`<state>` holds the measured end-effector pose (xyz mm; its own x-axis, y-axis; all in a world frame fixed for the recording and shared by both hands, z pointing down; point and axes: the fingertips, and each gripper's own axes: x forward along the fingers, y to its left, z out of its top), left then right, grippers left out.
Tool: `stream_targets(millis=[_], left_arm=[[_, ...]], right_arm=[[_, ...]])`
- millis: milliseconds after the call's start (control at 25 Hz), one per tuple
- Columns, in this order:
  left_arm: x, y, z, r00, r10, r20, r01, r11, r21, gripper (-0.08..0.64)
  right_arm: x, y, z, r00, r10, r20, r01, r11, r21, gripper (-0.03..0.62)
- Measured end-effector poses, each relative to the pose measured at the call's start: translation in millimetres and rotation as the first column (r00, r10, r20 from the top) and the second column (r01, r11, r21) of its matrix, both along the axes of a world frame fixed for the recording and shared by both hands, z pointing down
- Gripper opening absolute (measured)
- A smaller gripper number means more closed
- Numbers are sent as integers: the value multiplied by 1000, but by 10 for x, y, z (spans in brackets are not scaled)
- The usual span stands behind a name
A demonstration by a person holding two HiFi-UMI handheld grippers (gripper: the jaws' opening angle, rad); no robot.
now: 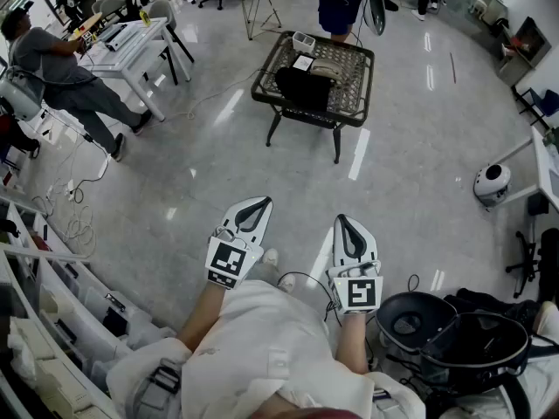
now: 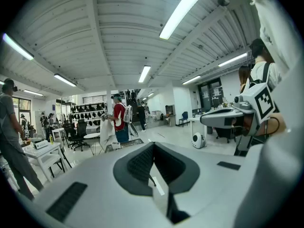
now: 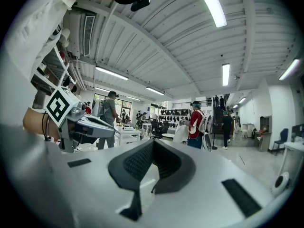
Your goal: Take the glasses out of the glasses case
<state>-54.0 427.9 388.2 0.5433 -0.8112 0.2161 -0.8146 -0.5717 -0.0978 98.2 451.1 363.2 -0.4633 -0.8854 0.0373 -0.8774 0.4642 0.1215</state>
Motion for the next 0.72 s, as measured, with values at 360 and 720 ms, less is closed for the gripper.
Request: stream_targets(millis=[360, 720], left_arm=[[39, -207, 8, 1000, -15, -15, 15, 1000, 9, 14], [-106, -654, 101, 1000, 6, -29, -5, 1000, 25, 14]], right_arm=[[3, -266, 16, 1000, 3, 20, -3, 1000, 10, 6], [-259, -677, 142, 1000, -2, -5, 2, 1000, 3, 8]])
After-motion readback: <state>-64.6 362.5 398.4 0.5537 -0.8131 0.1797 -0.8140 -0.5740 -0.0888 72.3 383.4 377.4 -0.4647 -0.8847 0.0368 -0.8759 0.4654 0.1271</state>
